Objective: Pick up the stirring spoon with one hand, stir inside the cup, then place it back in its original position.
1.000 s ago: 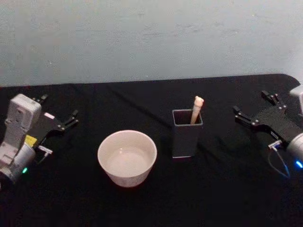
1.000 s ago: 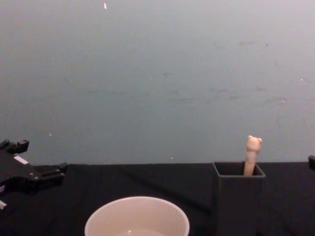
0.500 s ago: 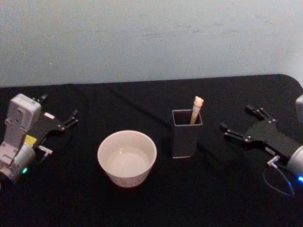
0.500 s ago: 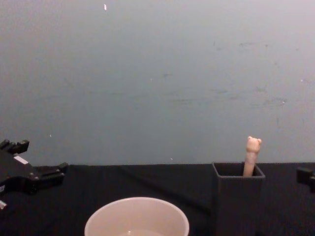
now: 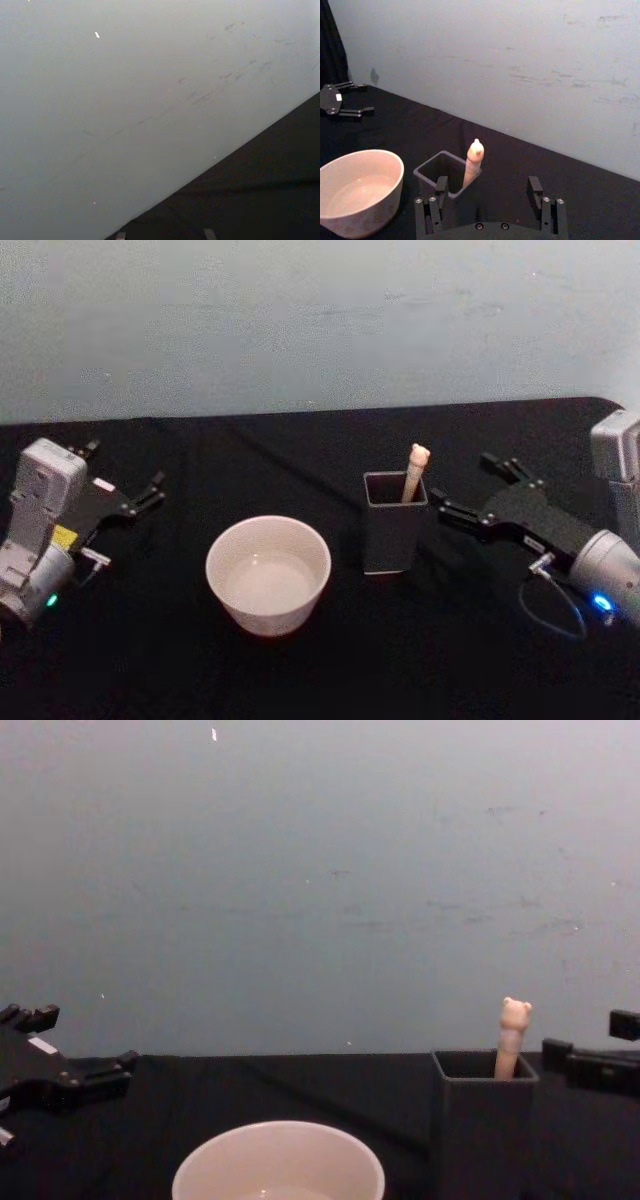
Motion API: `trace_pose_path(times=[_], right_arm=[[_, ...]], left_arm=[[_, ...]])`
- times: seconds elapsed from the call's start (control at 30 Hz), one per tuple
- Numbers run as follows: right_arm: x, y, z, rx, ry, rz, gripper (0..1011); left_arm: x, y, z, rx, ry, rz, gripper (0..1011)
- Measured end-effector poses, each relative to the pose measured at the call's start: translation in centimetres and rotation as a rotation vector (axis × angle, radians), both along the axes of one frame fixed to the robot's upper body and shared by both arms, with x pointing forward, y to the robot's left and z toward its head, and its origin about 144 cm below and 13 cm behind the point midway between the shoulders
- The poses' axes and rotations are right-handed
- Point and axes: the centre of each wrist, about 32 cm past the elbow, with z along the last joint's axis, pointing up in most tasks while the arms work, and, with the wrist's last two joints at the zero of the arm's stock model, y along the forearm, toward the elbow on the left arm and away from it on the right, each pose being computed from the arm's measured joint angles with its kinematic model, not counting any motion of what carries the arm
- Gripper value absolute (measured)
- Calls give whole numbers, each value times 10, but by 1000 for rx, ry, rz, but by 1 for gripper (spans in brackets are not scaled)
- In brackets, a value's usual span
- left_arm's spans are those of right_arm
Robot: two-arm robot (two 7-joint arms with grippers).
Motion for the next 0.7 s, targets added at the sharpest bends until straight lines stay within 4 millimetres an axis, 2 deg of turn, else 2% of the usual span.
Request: trace_pose_path(times=[0.23,0.7], right_arm=[[16,7,0,15,21,9,1002],[33,19,-2,23,15,23,1002]], left_arm=[[0,0,0,0,0,0,1001],[0,0,0,0,0,0,1001]])
